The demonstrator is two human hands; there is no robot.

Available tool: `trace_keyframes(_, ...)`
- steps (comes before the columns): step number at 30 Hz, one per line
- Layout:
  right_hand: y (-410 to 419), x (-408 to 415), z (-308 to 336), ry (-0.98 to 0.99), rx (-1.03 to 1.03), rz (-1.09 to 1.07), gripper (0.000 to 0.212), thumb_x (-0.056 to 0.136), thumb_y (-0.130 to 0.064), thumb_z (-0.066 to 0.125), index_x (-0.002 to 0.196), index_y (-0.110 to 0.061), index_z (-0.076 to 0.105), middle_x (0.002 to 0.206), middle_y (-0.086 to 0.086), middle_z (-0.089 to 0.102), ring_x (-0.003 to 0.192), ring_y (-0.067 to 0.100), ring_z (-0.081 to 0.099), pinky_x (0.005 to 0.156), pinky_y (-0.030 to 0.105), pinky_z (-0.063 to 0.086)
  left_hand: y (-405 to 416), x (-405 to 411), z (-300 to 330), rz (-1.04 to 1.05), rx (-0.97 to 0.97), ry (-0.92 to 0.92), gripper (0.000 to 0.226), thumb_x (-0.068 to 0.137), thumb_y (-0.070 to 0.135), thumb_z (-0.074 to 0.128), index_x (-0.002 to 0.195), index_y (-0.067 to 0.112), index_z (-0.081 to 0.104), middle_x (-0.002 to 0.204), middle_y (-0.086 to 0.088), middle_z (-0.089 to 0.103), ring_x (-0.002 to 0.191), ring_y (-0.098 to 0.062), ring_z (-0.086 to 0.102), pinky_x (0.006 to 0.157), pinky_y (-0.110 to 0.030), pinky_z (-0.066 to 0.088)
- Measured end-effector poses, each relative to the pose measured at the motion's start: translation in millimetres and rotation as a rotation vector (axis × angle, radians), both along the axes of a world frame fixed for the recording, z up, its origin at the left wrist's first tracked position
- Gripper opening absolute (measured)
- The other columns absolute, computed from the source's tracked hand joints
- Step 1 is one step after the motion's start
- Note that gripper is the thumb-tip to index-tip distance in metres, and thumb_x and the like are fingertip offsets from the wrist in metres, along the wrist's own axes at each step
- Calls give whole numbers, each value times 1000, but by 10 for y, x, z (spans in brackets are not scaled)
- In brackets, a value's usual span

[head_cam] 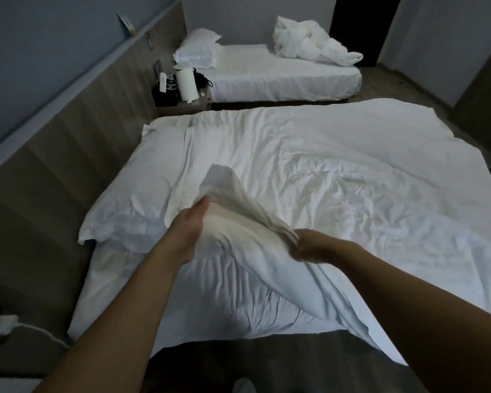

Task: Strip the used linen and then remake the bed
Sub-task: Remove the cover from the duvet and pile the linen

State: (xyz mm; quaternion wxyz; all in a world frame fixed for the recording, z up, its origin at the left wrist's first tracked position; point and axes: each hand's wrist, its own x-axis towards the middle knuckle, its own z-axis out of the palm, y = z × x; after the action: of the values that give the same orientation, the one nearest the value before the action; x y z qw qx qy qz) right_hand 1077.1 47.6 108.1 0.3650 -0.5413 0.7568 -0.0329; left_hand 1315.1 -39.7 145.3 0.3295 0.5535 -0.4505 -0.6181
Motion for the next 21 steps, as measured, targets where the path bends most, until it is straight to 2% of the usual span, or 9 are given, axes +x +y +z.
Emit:
trace_keyframes(3, 118, -95, -199, 23, -28, -112, 19, 87, -8, 47, 70, -16, 50, 70, 1, 53, 67, 19, 50, 59, 28, 37, -113, -54, 1, 99, -51, -182, 43, 101, 39, 48, 131, 9, 54, 130, -14, 57, 117, -32, 54, 98, -36, 42)
trace_keyframes(6, 13, -131, -163, 32, -71, -103, 21, 86, -4, 44, 69, -10, 54, 69, 3, 56, 64, 19, 51, 57, 29, 38, -64, -252, -106, -1, -727, -897, 40, 91, 21, 43, 130, 9, 46, 134, -19, 51, 122, -38, 48, 104, -46, 34)
trace_keyframes(9, -145, -177, 18, 34, -140, -38, 19, 86, -3, 43, 82, -8, 61, 76, 6, 61, 70, 22, 56, 62, 30, 44, 70, -671, -262, -518, -1267, -1189, 86, 70, 23, 48, 151, 15, 23, 158, -15, 21, 148, -35, 11, 117, -59, -6)
trace_keyframes(11, -195, -247, 124, 47, -180, 26, 18, 87, -5, 43, 78, -12, 58, 77, 4, 60, 70, 21, 56, 65, 31, 46, 91, -984, -259, -834, -1268, -1366, 68, 83, 34, 48, 147, 17, 32, 155, -10, 31, 149, -31, 11, 114, -61, -12)
trace_keyframes(13, -213, -412, 154, 42, -205, 29, 21, 86, -6, 44, 69, -17, 51, 73, 2, 57, 66, 18, 53, 60, 29, 43, 19, -1284, -181, -961, -1118, -1388, 34, 90, 36, 48, 118, 18, 52, 120, -5, 62, 123, -27, 51, 116, -50, 15)
trace_keyframes(15, -184, -636, 95, -18, -227, -25, 17, 85, -9, 47, 70, -15, 50, 72, 3, 57, 67, 19, 52, 59, 29, 39, -52, -1557, -34, -931, -925, -1292, 8, 87, 23, 50, 95, 20, 52, 95, -3, 64, 87, -25, 60, 83, -35, 42)
trace_keyframes(17, -123, -889, -70, -42, -240, -67, 5, 84, -13, 51, 85, -14, 56, 86, 4, 61, 80, 23, 57, 66, 31, 40, -143, -1754, 71, -815, -933, -1233, 7, 84, 16, 50, 81, 20, 45, 77, 1, 54, 71, -23, 52, 64, -31, 36)
trace_keyframes(19, -4, -1132, -308, -13, -176, -88, 23, 85, -15, 52, 107, -16, 57, 105, 1, 61, 98, 25, 58, 74, 29, 40, -265, -1852, 127, -684, -918, -1180, 18, 81, 12, 50, 69, 20, 38, 67, 2, 45, 65, -23, 47, 56, -30, 29)
trace_keyframes(21, 99, -1387, -544, 21, -108, -125, 18, 87, -13, 48, 103, -17, 56, 100, -1, 61, 96, 24, 59, 68, 25, 39, -405, -1872, 148, -567, -884, -1129, 23, 78, 9, 50, 64, 19, 34, 66, 0, 46, 65, -25, 49, 52, -30, 26)
